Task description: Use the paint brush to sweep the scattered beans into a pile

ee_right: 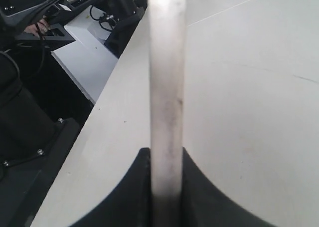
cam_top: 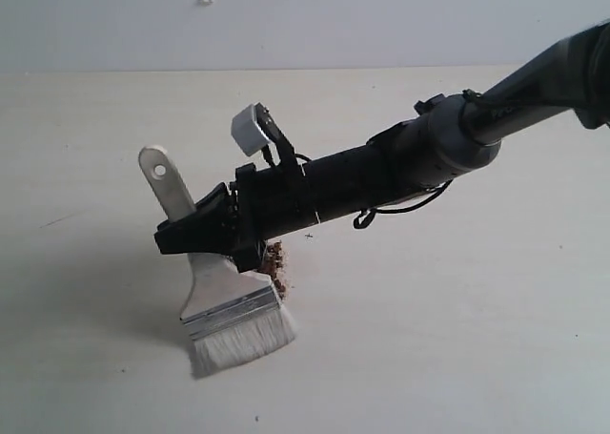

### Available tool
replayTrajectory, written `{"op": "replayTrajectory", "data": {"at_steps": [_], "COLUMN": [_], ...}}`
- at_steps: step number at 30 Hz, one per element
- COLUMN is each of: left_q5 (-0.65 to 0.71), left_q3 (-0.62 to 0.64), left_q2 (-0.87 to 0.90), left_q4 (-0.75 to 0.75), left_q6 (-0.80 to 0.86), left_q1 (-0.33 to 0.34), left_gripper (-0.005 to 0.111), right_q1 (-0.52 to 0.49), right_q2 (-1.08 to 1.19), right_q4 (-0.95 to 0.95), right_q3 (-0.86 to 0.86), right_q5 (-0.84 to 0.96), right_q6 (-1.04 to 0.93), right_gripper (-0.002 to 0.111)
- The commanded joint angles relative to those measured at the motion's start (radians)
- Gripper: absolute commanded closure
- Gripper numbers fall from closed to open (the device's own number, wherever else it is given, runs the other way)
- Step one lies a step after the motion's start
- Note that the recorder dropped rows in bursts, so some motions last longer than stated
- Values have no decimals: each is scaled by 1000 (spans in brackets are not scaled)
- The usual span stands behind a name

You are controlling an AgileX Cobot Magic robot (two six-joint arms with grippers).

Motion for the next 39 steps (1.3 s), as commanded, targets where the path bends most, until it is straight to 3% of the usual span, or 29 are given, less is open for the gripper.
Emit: {"op": "replayTrajectory", "data": {"at_steps": [1,14,24,30,34,39], "left_q5": [1,1,1,1,1,1], "left_q3": [0,0,0,0,0,0], "left_q2": [-5,-5,-5,-5,-5,-5], "left_q4": [-8,-8,-8,-8,-8,-8], "left_q6": [1,1,1,1,1,1], "left_q1": [-7,-7,-7,-7,-7,-7], "left_gripper": [107,107,107,107,107,107], "right_q1": [-23,-23,-23,-23,-23,-23], "right_q2": [16,12,-134,-230,-198,-101], "right_q4": [-5,-5,-5,-5,-70,-135], "right_q3": [-25,-127,-127,-133,-187,-319], "right_q5": [-5,-5,-5,-5,-188,-226], "right_q6": [-22,-22,161,-24,-24,-24], "right_gripper": [108,108,108,108,108,108]}}
